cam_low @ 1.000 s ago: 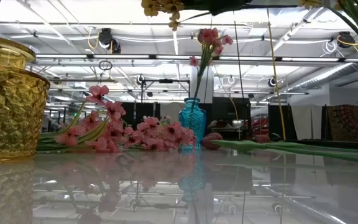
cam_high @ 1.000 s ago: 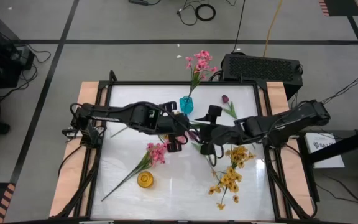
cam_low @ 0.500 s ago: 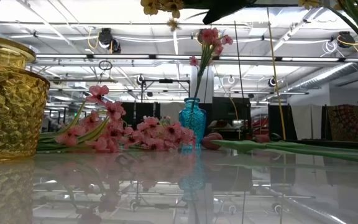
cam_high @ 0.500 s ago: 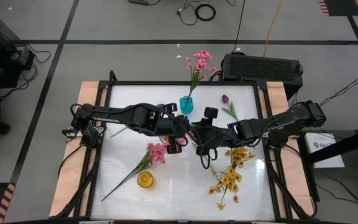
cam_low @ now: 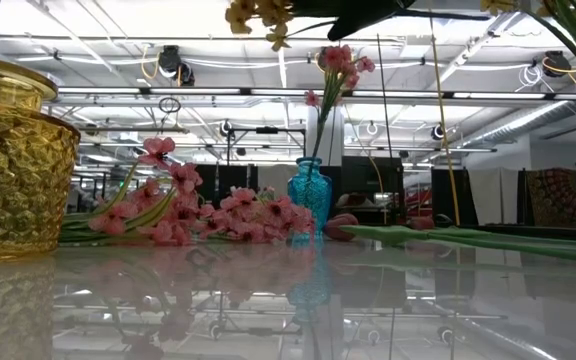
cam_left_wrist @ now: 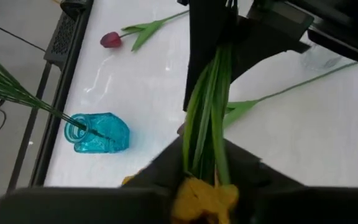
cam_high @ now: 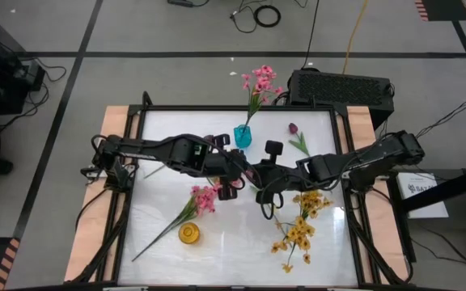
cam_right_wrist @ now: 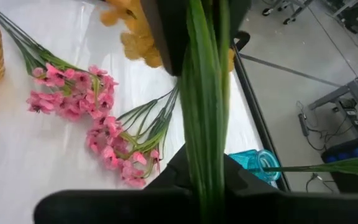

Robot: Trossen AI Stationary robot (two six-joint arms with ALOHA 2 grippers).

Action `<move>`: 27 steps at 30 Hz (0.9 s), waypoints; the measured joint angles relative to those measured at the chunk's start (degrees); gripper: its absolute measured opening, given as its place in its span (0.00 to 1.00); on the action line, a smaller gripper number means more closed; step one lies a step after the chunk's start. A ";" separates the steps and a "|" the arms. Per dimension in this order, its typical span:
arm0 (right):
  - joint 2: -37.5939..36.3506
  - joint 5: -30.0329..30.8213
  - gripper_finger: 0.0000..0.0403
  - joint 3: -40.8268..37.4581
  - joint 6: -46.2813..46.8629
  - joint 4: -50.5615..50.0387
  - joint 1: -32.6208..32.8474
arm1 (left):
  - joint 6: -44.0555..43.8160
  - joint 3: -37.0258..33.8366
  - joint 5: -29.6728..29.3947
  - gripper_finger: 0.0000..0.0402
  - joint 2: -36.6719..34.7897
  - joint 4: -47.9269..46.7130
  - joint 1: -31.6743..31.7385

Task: Sort flowers into vase by color
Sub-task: Put the yellow flowers into the transparent vase

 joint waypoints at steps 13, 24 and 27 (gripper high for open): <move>-2.47 -3.34 0.00 -0.07 1.16 -5.42 -1.20 | 0.13 7.31 -15.36 0.71 -1.88 -3.05 -4.71; -20.92 -7.37 0.00 -0.19 2.17 -10.60 -3.82 | -5.63 7.90 -20.60 0.72 -6.04 -1.97 -9.22; -26.57 -7.44 0.00 -2.01 2.84 -11.27 -3.87 | -5.92 7.45 -23.45 0.72 -5.90 -2.18 -10.30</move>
